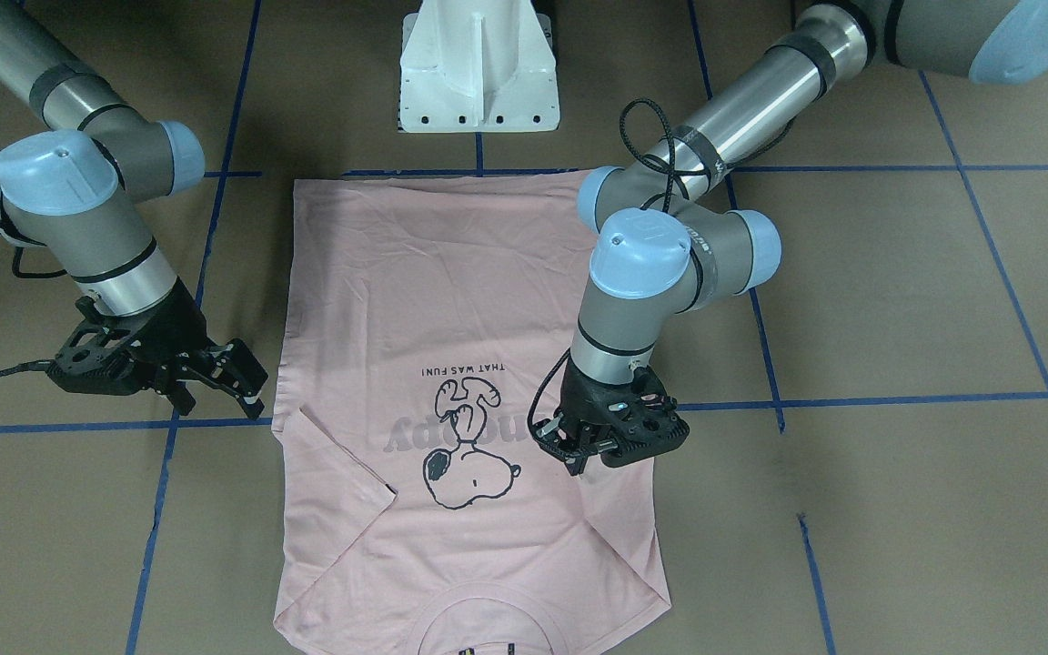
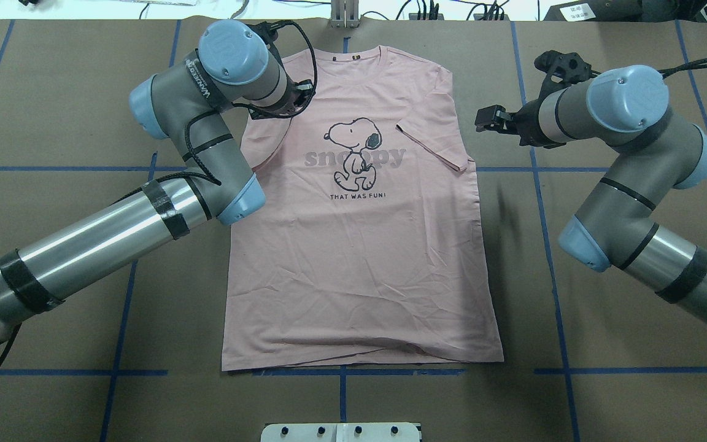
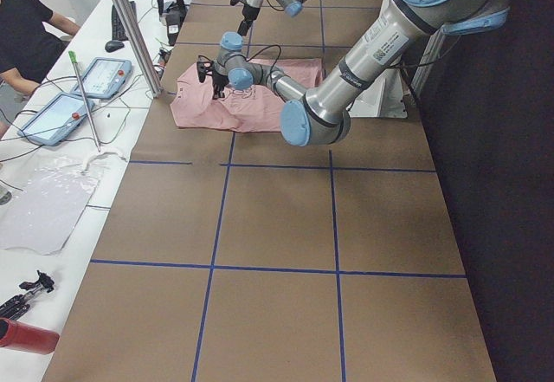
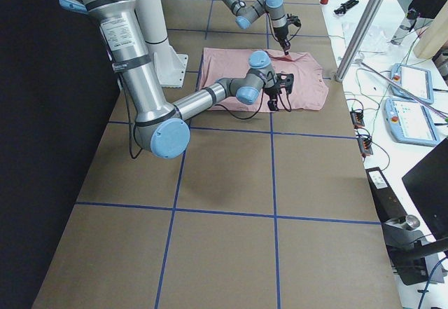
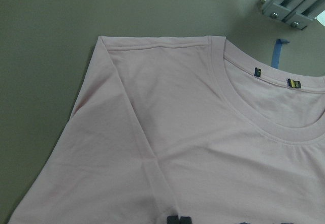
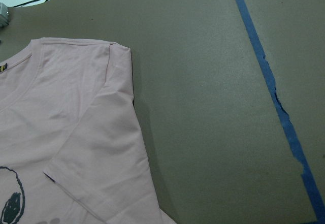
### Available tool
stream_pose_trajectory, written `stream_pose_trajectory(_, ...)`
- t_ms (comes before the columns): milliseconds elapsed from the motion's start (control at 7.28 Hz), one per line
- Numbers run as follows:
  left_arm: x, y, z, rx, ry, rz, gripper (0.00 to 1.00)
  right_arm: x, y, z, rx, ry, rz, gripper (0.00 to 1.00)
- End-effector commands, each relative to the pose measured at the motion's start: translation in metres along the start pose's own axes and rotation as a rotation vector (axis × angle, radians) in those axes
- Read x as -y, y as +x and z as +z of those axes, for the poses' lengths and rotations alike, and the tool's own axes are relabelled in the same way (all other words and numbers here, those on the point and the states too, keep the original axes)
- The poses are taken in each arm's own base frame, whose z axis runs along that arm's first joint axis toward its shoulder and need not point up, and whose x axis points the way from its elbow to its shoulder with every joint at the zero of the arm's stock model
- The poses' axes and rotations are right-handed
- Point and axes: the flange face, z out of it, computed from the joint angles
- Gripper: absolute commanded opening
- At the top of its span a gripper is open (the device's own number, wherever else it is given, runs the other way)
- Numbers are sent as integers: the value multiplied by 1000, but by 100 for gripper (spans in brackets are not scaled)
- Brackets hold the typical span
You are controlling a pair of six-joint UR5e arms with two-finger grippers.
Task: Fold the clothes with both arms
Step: 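Move the right gripper down to the hem corner nearest the robot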
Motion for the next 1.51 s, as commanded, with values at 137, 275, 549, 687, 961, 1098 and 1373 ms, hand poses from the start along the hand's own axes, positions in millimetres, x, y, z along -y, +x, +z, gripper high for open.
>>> stream_pose_trajectory(137,-13,-8,-48,-89,5,13,69,-42,-26,16,-2,44,-43,100)
stream_pose_trajectory(275,-31,-23,-79,-147,0,28,69,-89,-42,22,0,100,-80,100)
stream_pose_trajectory(549,-49,-74,-109,-175,-7,39,69,-171,-47,5,42,38,66,100)
stream_pose_trajectory(687,-49,-74,-109,-174,-12,38,70,-202,-15,-16,17,-6,72,100)
stream_pose_trajectory(961,-53,-87,-102,-159,-55,37,69,-235,8,-80,-36,-60,210,98)
stream_pose_trajectory(1098,-53,-91,-101,-155,-49,36,71,-276,-3,-95,-97,-77,296,90)
stream_pose_trajectory(1373,-52,-98,-91,-137,-49,41,73,-358,8,-90,-175,-82,276,84)
